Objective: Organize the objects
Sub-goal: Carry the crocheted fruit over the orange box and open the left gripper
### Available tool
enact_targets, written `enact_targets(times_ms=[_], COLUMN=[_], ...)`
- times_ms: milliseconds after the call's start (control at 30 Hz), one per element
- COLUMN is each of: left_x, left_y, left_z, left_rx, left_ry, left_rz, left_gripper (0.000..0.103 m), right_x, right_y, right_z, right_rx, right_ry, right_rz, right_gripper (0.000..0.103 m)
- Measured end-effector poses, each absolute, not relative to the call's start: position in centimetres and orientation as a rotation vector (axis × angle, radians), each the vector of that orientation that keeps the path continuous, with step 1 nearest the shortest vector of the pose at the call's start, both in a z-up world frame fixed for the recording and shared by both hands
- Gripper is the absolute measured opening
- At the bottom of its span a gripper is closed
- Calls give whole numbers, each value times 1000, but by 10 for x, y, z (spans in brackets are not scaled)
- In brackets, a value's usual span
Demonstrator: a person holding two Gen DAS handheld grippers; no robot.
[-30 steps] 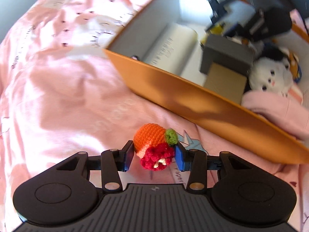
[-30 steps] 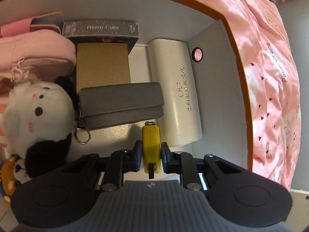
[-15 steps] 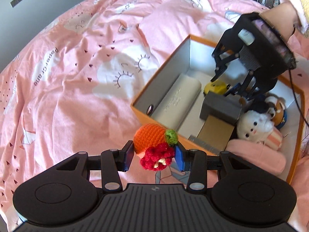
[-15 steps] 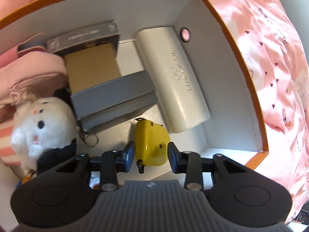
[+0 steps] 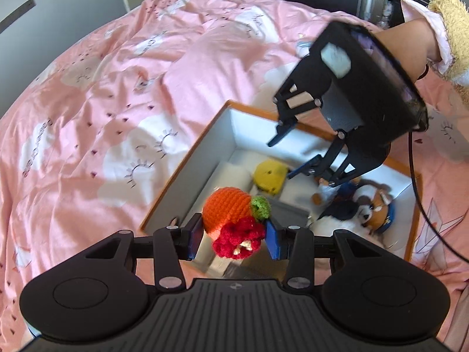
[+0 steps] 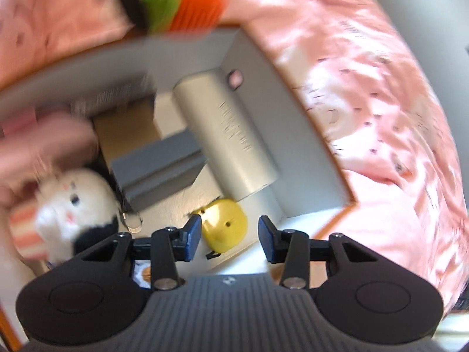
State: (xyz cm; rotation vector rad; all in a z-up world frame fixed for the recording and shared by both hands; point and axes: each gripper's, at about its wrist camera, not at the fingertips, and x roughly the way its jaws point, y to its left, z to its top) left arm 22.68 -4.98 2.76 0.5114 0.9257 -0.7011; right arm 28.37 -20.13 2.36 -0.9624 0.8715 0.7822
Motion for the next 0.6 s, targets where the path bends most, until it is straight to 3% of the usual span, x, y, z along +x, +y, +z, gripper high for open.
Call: enact_targets(times_ms=[300,600], left_x=[238,267], left_y=[-118,-153], left_z=[-5,-58], left_rx=[577,597], left_ry=[974,1136], left_rz=[-834,-872], left_gripper=[50,50], right_x=[248,242], right_y=[-225,-252], right_z=[70,50], right_rx=[-553,-431], right_ry=[831,805], right_rz=[490,431], right_gripper=[43,43])
